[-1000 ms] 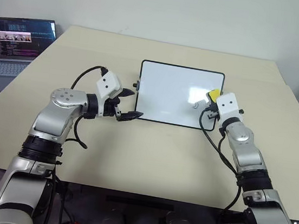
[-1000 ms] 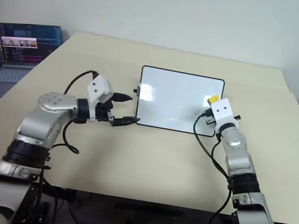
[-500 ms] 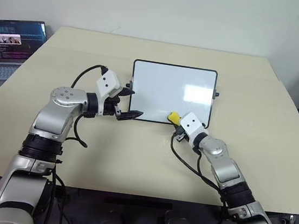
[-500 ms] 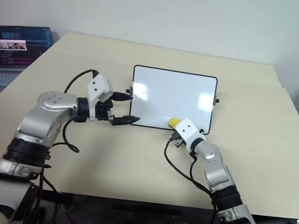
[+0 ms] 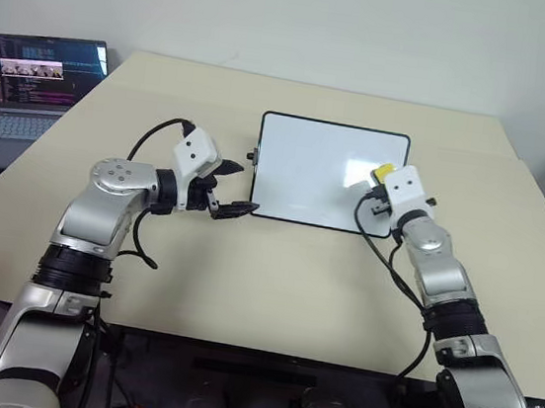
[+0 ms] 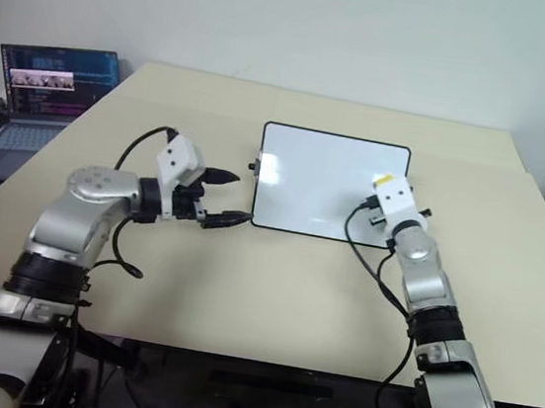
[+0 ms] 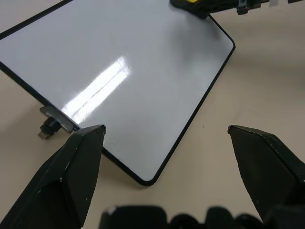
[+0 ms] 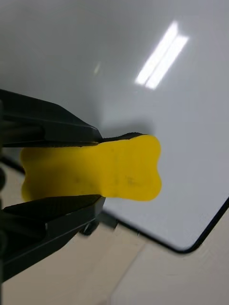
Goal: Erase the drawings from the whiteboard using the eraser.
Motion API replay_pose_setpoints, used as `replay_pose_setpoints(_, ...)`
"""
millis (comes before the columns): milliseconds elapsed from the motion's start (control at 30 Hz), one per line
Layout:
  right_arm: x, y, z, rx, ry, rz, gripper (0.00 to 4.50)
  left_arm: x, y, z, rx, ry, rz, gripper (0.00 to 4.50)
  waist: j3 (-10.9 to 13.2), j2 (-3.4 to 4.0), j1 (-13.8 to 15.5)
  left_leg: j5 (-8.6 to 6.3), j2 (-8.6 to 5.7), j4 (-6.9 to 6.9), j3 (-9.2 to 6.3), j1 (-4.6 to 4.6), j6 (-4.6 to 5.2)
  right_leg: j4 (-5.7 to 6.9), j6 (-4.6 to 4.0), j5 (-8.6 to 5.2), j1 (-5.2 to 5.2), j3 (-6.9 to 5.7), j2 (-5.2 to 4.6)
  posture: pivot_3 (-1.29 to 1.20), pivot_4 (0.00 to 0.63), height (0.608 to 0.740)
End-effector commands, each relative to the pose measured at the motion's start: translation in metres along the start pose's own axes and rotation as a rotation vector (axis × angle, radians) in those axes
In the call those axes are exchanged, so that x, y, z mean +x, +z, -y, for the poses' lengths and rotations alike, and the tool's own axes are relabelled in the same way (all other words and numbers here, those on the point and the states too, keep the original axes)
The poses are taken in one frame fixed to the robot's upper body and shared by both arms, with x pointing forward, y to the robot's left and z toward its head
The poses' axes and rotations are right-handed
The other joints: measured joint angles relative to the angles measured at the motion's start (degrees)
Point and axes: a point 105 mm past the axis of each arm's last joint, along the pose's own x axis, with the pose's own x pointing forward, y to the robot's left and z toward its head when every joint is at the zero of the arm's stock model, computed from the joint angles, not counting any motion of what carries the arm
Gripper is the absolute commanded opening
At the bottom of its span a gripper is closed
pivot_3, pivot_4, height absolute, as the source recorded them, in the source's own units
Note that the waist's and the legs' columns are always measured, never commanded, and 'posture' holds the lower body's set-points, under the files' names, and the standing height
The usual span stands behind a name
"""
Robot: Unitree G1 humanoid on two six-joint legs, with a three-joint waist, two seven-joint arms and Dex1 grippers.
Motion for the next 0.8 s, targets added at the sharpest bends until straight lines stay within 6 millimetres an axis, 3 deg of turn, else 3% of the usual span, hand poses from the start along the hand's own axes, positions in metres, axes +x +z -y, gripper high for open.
replay_pose_setpoints(33,-0.009,-0.052,-0.011,0.01,0.03,-0.186,0.99,-0.002,0.013,-0.004,0.038,0.017,0.035,4.5,-0.03,-0.05,-0.18,0.0,0.02,-0.01,0.04,-0.01,0.0,0.01,0.0,0.0,0.05,0.02,0.01,0.0,0.15,0.74)
replay_pose_setpoints(167,-0.013,-0.037,-0.029,0.041,0.103,-0.112,0.99,0.001,0.015,-0.002,0.038,0.002,0.045,4.5,-0.03,-0.05,-0.21,-0.01,0.05,-0.09,0.04,-0.06,0.0,0.04,0.15,0.07,0.1,-0.01,0.03,0.0,0.15,0.74)
replay_pose_setpoints(267,-0.027,0.003,-0.031,0.146,0.202,0.068,0.99,0.002,0.026,0.001,0.025,-0.032,0.096,4.5,0.03,0.03,-0.19,-0.01,0.06,-0.14,0.05,-0.22,-0.01,0.04,0.27,0.14,-0.05,-0.01,0.04,0.0,0.15,0.74)
replay_pose_setpoints(400,-0.054,0.041,-0.008,0.247,0.258,0.195,0.99,0.006,0.041,0.011,0.019,-0.123,0.15,4.5,0.57,0.75,-0.21,-0.04,0.04,-0.19,0.04,-0.79,-0.04,0.08,0.3,0.13,-0.63,-0.02,0.06,0.0,0.15,0.74)
replay_pose_setpoints(467,-0.072,0.057,0.014,0.254,0.255,0.231,0.99,0.014,0.048,0.019,0.023,-0.184,0.168,4.5,0.76,1.06,0.07,-0.04,0.03,-0.17,-0.01,-1.36,-0.04,0.17,0.1,0.26,-1.18,-0.07,0.06,0.0,0.15,0.74)
replay_pose_setpoints(533,-0.091,0.072,0.051,0.272,0.187,0.254,0.99,0.031,0.053,0.027,0.033,-0.242,0.187,4.5,0.86,1.21,0.71,-0.05,0.02,-0.14,-0.07,-1.69,-0.05,0.14,0.08,0.27,-1.42,-0.17,0.04,0.0,0.15,0.74)
replay_pose_setpoints(633,-0.106,0.06,0.103,0.281,0.009,0.154,0.99,0.065,0.055,0.044,0.073,-0.3,0.191,4.5,0.85,1.2,2.28,-0.22,-0.04,-0.15,-0.18,-1.81,-0.07,0.04,0.04,0.03,-1.43,-0.31,-0.03,0.0,0.15,0.74)
replay_pose_setpoints(800,-0.116,0.021,0.138,0.372,-0.149,-0.036,0.99,0.099,0.066,0.071,0.103,-0.369,0.261,4.5,0.85,1.19,2.94,-0.38,-0.06,-0.17,-0.13,-1.82,0.14,-0.06,-0.05,-0.08,-1.4,-0.28,-0.03,0.0,0.15,0.74)
